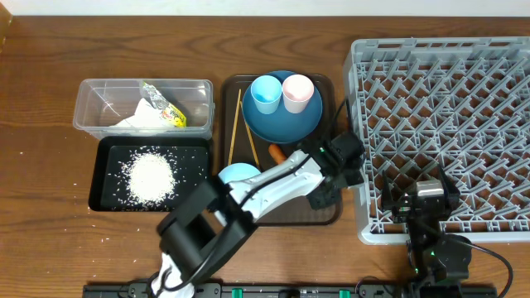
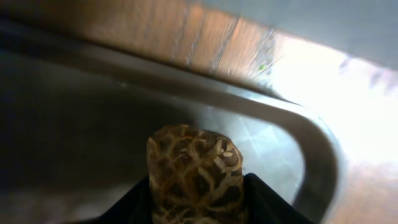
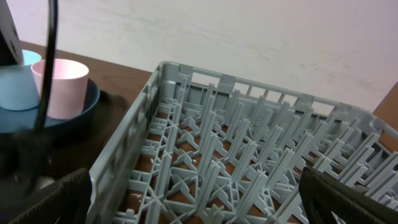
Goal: Sort waste into correct bins and load items into the dishwasher rack
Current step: 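Carry the shell left and drop it onto the black tray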
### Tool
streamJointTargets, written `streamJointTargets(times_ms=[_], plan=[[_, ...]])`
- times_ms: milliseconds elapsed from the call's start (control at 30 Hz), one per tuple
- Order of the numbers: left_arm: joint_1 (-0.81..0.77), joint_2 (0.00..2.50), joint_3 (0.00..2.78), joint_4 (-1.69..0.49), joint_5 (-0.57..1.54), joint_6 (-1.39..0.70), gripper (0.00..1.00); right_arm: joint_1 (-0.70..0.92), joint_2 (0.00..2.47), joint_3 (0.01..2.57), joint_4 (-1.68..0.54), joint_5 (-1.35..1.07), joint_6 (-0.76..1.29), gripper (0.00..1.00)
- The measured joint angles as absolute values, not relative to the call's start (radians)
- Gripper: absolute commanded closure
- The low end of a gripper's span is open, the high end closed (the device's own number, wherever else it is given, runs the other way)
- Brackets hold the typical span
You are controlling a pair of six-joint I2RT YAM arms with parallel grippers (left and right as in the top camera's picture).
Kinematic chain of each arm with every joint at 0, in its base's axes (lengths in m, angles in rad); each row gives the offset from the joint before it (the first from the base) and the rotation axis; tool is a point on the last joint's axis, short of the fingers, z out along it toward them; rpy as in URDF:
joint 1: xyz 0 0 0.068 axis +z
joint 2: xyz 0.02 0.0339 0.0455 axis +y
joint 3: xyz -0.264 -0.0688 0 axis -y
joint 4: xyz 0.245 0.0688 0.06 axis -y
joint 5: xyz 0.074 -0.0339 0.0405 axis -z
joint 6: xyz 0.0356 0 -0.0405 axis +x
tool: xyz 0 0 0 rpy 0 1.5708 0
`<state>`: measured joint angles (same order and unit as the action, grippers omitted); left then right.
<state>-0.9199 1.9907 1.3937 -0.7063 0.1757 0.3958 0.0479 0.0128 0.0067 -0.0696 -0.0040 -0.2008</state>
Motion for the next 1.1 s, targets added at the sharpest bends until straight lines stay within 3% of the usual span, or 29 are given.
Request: streamJointTargets(times_ms=[100, 200, 467, 700, 1100], plan=[[-0.92, 1.942, 1.394, -0.725, 0.171, 0.392, 0.58, 0.048, 0.013, 0.007, -0.07, -0.004, -0.201, 0.01], [-0.919, 1.898, 1.394, -0.76, 0.126, 0.37, 0.65, 0.048, 0.013, 0.007, -0.07, -0.004, -0.201, 0.01], [-0.802, 1.748, 1.394, -0.854, -0.014, 0.273, 0.67, 0.048, 0.013, 0.007, -0.07, -0.004, -0.201, 0.01], [-0.499, 1.62, 1.394, -0.928, -0.049, 0.138, 0.67, 0.048, 0.013, 0.007, -0.07, -0.004, -0.201, 0.01], [0.062, 1.61, 1.341, -0.964, -0.06, -0.097, 0.67, 0.048, 0.013, 0.007, -0.07, -0.004, -0.201, 0.01]])
